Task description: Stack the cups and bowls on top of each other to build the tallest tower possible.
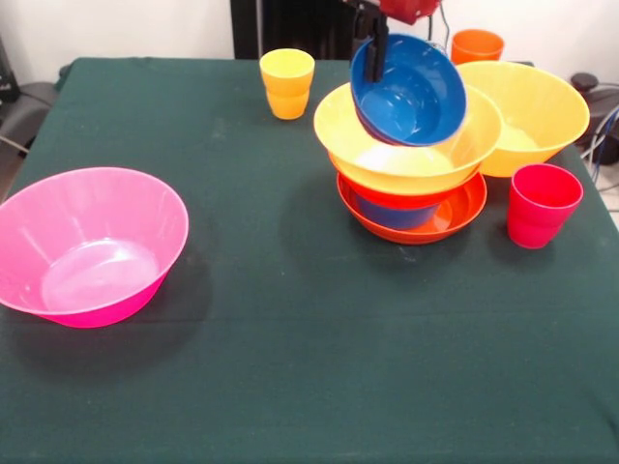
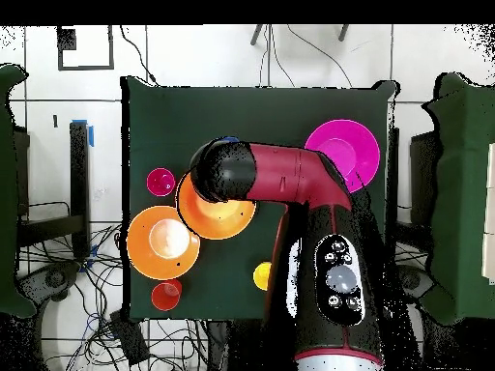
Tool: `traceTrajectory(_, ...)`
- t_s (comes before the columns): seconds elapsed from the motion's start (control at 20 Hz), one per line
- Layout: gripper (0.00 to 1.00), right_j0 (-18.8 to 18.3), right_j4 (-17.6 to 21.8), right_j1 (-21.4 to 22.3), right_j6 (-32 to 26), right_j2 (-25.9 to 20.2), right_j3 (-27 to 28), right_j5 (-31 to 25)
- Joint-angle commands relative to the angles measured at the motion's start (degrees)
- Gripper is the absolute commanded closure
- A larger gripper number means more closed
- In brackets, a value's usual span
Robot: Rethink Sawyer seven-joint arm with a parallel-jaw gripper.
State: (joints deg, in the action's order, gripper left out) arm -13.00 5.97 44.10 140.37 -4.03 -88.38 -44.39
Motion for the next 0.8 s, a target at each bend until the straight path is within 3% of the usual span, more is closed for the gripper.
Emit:
traceTrajectory(0.05,1.00,2.15,-1.59,-1.17,6.34,-1.00,-5.15,2.91)
traceTrajectory(0.8,1.00,4.02,-0.74,-2.31,6.41,1.54,-6.18,3.88)
